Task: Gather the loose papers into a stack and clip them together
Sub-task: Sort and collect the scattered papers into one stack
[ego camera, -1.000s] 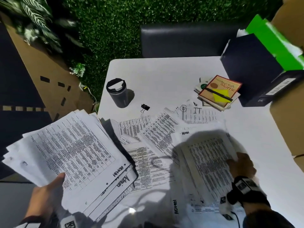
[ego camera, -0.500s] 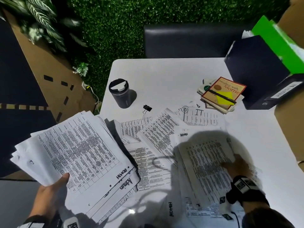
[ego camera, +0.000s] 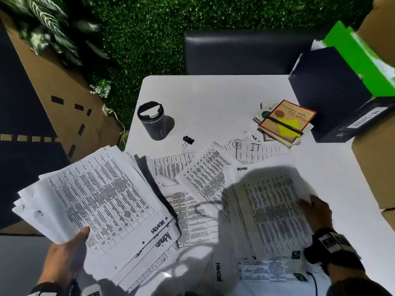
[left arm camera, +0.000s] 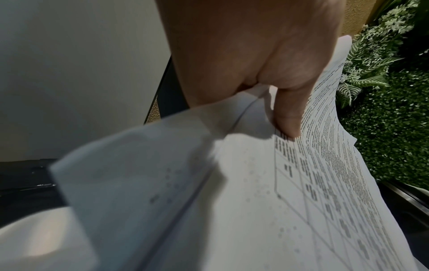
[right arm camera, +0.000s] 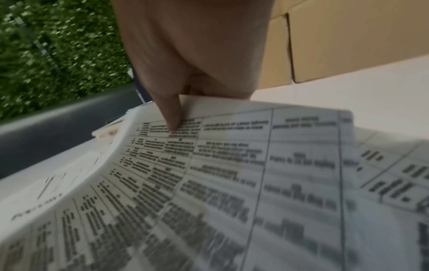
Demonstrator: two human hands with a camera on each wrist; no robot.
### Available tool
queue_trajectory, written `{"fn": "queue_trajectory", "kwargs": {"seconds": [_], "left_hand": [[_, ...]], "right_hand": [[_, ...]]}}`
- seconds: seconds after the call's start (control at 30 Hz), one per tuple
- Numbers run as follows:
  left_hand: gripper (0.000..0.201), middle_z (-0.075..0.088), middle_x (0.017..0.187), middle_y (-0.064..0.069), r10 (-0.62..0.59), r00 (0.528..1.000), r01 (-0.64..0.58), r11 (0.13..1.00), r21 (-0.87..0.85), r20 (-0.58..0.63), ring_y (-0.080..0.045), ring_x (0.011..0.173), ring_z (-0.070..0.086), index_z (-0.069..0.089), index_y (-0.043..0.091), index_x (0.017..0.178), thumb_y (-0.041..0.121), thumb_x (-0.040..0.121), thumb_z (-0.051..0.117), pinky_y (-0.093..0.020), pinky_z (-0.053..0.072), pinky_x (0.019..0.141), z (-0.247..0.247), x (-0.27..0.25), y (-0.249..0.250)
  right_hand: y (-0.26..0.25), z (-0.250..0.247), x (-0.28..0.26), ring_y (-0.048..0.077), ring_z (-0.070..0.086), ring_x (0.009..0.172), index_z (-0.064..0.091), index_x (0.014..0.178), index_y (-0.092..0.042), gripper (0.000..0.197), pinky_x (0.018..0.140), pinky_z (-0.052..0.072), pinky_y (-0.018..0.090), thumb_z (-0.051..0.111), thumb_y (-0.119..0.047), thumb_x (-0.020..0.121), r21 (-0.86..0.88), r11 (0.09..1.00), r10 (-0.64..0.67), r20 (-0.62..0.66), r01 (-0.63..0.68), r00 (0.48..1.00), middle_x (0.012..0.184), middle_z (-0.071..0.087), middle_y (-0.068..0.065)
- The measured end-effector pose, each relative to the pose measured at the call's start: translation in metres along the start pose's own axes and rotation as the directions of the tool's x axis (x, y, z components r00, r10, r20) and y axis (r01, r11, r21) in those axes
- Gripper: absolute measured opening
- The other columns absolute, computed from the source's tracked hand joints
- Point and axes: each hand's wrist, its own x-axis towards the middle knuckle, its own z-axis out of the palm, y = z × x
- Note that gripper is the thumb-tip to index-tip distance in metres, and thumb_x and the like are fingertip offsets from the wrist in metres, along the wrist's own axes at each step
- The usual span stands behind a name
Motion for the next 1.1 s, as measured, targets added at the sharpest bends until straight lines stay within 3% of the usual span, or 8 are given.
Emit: {"fn": "queue_trajectory", "kwargs": {"seconds": [0.13, 0.27, 0.43, 0.57, 0.73, 0.9, 1.0, 1.1], "left_hand": [[0.059, 0.061, 0.096, -0.024, -0.009, 1.000, 0.009, 1.000, 0.010, 0.017, -0.034, 0.072, 0.053, 0.052, -0.008, 0.110, 0.041, 0.081, 0.068, -0.040, 0.041, 0.065, 0.000, -0.002, 0.003], [0.059, 0.061, 0.101, -0.026, 0.012, 0.999, -0.013, 1.000, 0.015, 0.040, -0.033, 0.072, 0.052, 0.052, -0.010, 0.112, 0.039, 0.084, 0.067, -0.039, 0.041, 0.065, 0.000, -0.002, 0.004], [0.052, 0.056, 0.098, -0.022, 0.052, 0.998, -0.054, 0.997, 0.059, 0.036, -0.029, 0.071, 0.049, 0.052, -0.008, 0.115, 0.034, 0.086, 0.065, -0.039, 0.039, 0.068, 0.002, -0.005, 0.008], [0.042, 0.050, 0.103, -0.017, 0.106, 0.988, -0.113, 0.992, 0.059, 0.108, -0.028, 0.080, 0.047, 0.054, -0.001, 0.126, 0.024, 0.092, 0.059, -0.036, 0.035, 0.069, 0.003, -0.010, 0.012], [0.048, 0.057, 0.115, -0.031, 0.159, 0.971, -0.152, 0.987, -0.051, 0.180, -0.032, 0.092, 0.052, 0.054, -0.005, 0.124, 0.018, 0.083, 0.067, -0.042, 0.044, 0.084, 0.013, -0.009, 0.013], [0.056, 0.060, 0.078, -0.018, 0.143, 0.965, -0.127, 0.988, -0.086, 0.219, -0.029, 0.072, 0.054, 0.060, -0.001, 0.094, 0.044, 0.066, 0.075, -0.037, 0.040, 0.066, 0.029, -0.010, 0.014], [0.045, 0.059, 0.078, -0.012, 0.196, 0.940, -0.156, 0.975, -0.160, 0.278, -0.028, 0.077, 0.054, 0.057, -0.003, 0.099, 0.030, 0.074, 0.076, -0.032, 0.040, 0.064, 0.046, -0.015, 0.023], [0.034, 0.058, 0.073, -0.013, 0.248, 0.909, -0.213, 0.967, -0.139, 0.335, -0.026, 0.067, 0.053, 0.056, -0.001, 0.095, 0.028, 0.084, 0.070, -0.030, 0.040, 0.060, 0.067, -0.020, 0.030]], "right_hand": [[0.006, 0.012, -0.008, 0.033, 0.060, 0.080, 0.063, 0.101, -0.002, 0.032, 0.072, 0.047, 0.037, 0.073, -0.018, 0.075, 0.019, 1.000, 0.004, 0.108, -0.006, 0.994, 0.086, 0.066, 0.020], [0.048, 0.038, 0.012, 0.036, 0.062, 0.102, 0.055, 0.121, -0.010, 0.067, 0.090, 0.050, 0.052, 0.083, -0.018, 0.061, -0.055, 0.997, 0.054, 0.170, -0.045, 0.984, 0.112, 0.066, 0.018], [0.011, 0.024, -0.020, 0.038, 0.062, 0.090, 0.060, 0.095, -0.003, 0.021, 0.074, 0.048, 0.036, 0.069, 0.001, 0.077, 0.120, 0.991, 0.026, 0.216, -0.053, 0.976, 0.090, 0.064, 0.021], [0.002, -0.003, -0.041, 0.030, 0.057, 0.105, 0.058, 0.120, -0.009, 0.037, 0.097, 0.041, 0.043, 0.063, -0.017, 0.084, 0.346, 0.938, -0.072, 0.200, -0.002, 0.977, 0.106, 0.064, 0.013], [-0.001, -0.035, -0.054, 0.026, 0.058, 0.106, 0.059, 0.122, -0.025, 0.083, 0.101, 0.039, 0.049, 0.068, -0.070, 0.053, 0.439, 0.898, -0.098, 0.141, 0.027, 0.985, 0.110, 0.067, 0.006], [-0.028, -0.066, -0.050, 0.018, 0.064, 0.095, 0.059, 0.116, -0.011, 0.038, 0.073, 0.050, 0.029, 0.057, -0.035, 0.087, 0.598, 0.798, -0.092, -0.002, 0.075, 0.996, 0.092, 0.069, -0.001], [-0.034, -0.078, -0.041, 0.014, 0.069, 0.074, 0.051, 0.112, 0.002, 0.079, 0.060, 0.056, 0.022, 0.074, -0.055, 0.062, 0.723, 0.687, -0.085, -0.020, 0.073, 0.996, 0.086, 0.067, 0.009], [-0.041, -0.085, -0.038, 0.028, 0.065, 0.102, 0.036, 0.133, -0.002, 0.082, 0.076, 0.057, 0.041, 0.072, -0.047, 0.074, 0.835, 0.549, -0.048, 0.012, 0.017, 0.999, 0.113, 0.060, 0.018]]}}
